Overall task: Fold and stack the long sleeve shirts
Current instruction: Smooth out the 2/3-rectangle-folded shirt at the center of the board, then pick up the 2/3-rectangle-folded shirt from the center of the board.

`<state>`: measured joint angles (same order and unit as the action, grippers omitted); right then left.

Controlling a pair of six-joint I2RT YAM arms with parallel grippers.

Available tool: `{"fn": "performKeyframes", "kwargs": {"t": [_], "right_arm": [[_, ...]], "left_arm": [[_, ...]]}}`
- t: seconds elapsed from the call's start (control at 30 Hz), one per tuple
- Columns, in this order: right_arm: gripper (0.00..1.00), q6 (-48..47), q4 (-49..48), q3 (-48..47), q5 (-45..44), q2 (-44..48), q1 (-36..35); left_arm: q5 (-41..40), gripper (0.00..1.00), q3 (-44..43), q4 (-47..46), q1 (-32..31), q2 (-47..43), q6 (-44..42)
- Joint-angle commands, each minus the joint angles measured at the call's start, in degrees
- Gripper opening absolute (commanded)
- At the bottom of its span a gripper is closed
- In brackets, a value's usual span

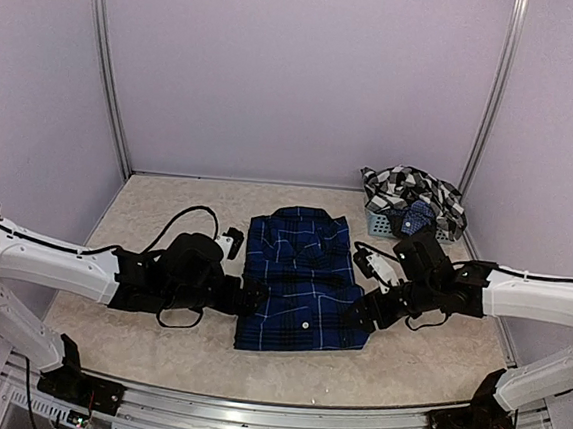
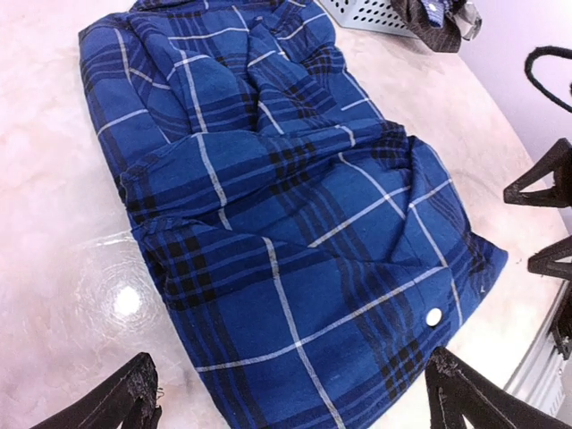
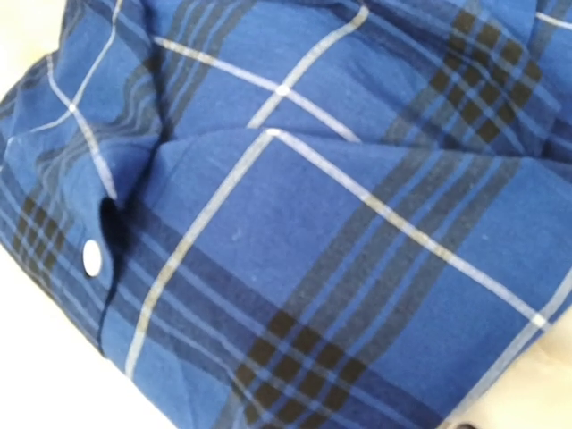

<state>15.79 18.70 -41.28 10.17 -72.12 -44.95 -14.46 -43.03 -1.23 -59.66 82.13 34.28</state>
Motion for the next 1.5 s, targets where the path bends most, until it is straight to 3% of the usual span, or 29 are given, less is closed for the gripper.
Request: {"fn": "performKeyframes", "kwargs": {"t": [0.0, 0.17, 0.43, 0.6, 0.8, 1.0, 1.3, 1.47], "right_arm": [[0.77, -0.69, 0.40, 1.11, -0.79, 1.87, -0.95], [0.76, 1.94, 1.87, 3.23, -7.38, 4.63, -6.58], [0.73, 5.80, -1.51, 5.87, -16.08, 5.03, -14.33], [0.73, 7.46, -4.19, 8.10, -17.96, 4.18, -15.75], [0.73, 8.46, -5.71, 10.33, -17.43, 7.64, -15.77], [0.73, 9.04, -6.59, 10.69, -16.30, 7.52, -15.83], [0.73, 8.41, -7.61, 9.99, -14.77, 5.73, -15.78], [0.73, 8.14, -6.42, 8.76, -15.04, 3.37, -15.71]], "left_arm": [[7.21, 0.98, 2.28, -2.76, 0.61, -3.10, 0.87], [10.92, 0.89, 5.44, -2.39, -1.02, -4.58, 0.34], [1.05, 0.83, 5.92, -2.31, -10.88, -3.43, -15.00], [-3.26, 0.83, -0.18, 3.76, -13.75, 1.54, -21.72], [-2.02, 0.81, -10.21, 16.67, -16.14, 7.78, -29.11], [-0.19, 0.80, -14.07, 25.68, -15.81, 12.60, -37.06], [1.14, 0.78, -14.27, 26.10, -9.34, 14.00, -43.28], [4.58, 0.71, -14.43, 25.96, -7.43, 14.72, -45.42]]}}
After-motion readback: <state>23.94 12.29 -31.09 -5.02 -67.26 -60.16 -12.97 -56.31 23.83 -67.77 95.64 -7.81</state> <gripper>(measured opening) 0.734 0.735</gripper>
